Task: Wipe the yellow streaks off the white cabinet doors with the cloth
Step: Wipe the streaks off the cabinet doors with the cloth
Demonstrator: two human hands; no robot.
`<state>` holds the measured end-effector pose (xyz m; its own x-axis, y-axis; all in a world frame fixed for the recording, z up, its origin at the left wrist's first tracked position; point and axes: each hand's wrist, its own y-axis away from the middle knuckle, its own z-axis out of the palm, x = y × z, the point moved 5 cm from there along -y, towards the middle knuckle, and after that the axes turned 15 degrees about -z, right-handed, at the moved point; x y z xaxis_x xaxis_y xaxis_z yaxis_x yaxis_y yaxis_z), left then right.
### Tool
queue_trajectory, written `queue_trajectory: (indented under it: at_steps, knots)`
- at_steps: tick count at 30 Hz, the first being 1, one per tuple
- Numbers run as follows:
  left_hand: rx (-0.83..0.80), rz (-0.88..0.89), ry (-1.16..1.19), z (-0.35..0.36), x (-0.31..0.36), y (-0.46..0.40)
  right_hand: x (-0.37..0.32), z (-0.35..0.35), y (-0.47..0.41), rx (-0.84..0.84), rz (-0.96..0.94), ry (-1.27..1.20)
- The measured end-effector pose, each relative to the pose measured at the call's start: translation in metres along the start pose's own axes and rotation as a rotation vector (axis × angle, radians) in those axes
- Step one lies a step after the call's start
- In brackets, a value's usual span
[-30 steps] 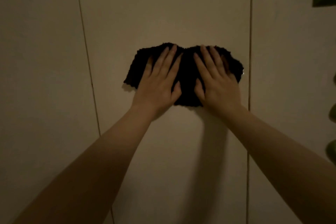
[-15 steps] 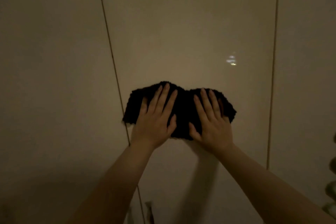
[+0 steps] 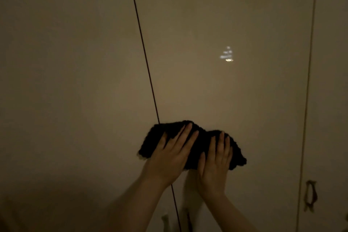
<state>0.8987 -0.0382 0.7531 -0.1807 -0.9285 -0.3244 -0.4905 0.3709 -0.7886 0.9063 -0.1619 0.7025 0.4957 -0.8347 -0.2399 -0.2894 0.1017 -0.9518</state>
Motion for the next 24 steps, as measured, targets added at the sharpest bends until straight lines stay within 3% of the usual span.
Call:
queue_trajectory:
  at_steps: [9, 14, 16, 17, 20, 22, 24]
  knots:
    - [-0.045, -0.014, -0.032, -0.020, -0.072, 0.053, -0.120, 0.028, 0.034, 0.034, 0.636, -0.338]
    - [-0.009, -0.331, 0.097, -0.075, -0.097, 0.059, -0.165, 0.016, 0.014, -0.126, 0.858, -0.793]
    - [-0.037, -0.605, 0.292, -0.099, -0.092, 0.059, -0.169, 0.002, -0.006, -0.243, 0.816, -0.963]
    - [-0.042, -0.786, 0.449, -0.111, -0.088, 0.060, -0.174, -0.010, -0.015, -0.307, 0.860, -1.177]
    - [0.055, -1.215, 0.838, -0.137, -0.073, 0.059, -0.174, -0.048, -0.034, -0.445, 0.766, -1.312]
    - [0.075, -1.390, 1.121, -0.158, -0.047, 0.057, -0.163, -0.079, -0.043, -0.557, 0.580, -1.279]
    - [-0.050, -1.458, 1.461, -0.164, -0.020, 0.054, -0.148, -0.097, -0.046, -0.571, 0.548, -1.265]
